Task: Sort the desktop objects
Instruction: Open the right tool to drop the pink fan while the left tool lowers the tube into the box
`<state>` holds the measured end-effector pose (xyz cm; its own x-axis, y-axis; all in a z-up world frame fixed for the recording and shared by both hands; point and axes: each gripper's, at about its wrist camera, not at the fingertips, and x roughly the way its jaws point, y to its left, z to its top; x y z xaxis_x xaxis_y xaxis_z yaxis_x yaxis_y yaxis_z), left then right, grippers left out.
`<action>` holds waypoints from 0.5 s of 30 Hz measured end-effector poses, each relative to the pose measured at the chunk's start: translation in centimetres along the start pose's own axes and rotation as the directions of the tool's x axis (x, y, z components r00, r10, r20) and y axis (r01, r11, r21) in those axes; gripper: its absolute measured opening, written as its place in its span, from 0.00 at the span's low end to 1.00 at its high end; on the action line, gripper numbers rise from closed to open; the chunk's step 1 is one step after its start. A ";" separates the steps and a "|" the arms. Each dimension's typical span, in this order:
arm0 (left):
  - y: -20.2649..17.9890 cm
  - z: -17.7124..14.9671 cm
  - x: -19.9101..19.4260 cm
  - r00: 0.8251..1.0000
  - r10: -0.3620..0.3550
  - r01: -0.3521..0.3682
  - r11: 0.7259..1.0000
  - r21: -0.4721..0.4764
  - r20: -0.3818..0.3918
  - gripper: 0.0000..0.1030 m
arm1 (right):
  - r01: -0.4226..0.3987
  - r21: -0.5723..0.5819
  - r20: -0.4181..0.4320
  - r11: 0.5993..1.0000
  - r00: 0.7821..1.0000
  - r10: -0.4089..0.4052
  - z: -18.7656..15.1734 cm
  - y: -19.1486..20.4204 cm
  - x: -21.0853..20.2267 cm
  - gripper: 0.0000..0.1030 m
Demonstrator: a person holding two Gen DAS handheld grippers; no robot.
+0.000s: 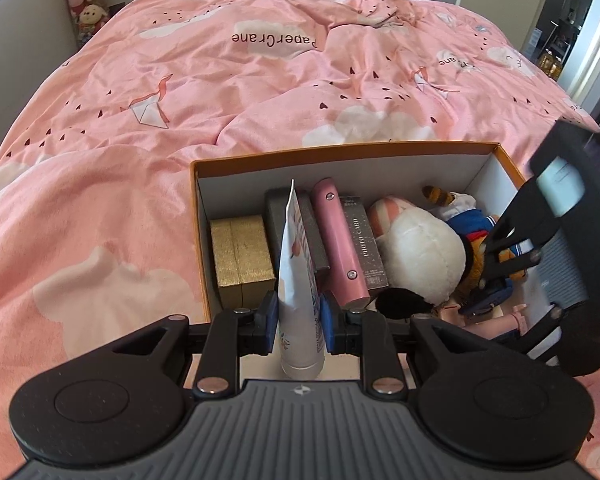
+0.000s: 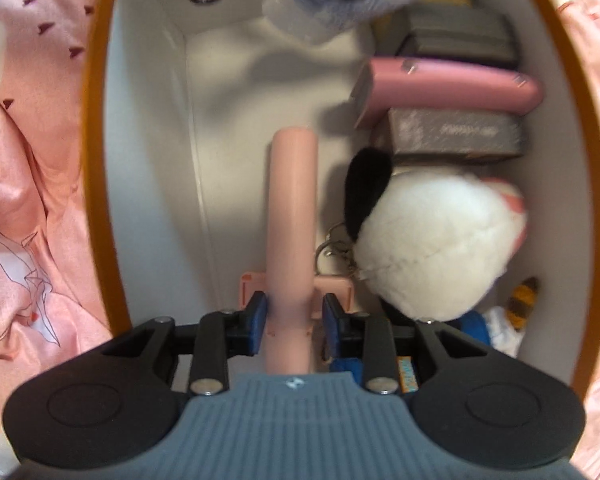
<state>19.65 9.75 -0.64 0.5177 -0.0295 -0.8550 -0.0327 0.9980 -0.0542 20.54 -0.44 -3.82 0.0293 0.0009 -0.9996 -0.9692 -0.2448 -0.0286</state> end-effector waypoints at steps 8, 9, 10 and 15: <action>0.1 -0.5 0.8 1.000 0.013 -0.013 1.000 -0.004 -0.025 0.25 | 0.043 0.128 0.248 0.991 0.966 -0.074 0.9 0.7 -4.3 0.27; 0.1 -0.5 0.8 0.999 0.017 -0.017 1.000 -0.002 -0.029 0.25 | 0.040 0.144 0.271 0.989 0.959 -0.078 1.2 0.8 -4.5 0.25; 0.2 -0.6 0.9 0.999 0.020 -0.020 1.000 0.000 -0.032 0.25 | 0.035 0.165 0.292 0.986 0.953 -0.083 1.3 1.3 -4.6 0.21; 0.1 -0.7 0.6 0.999 0.039 -0.039 0.999 0.016 -0.018 0.25 | -0.026 0.228 0.400 0.973 0.914 -0.069 2.0 0.4 -3.7 0.14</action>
<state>19.34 9.82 -1.57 0.5005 0.0082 -0.8657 -0.0393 0.9991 -0.0132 19.57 1.37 -0.12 -0.0039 0.4059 -0.9139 -0.9998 -0.0174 -0.0034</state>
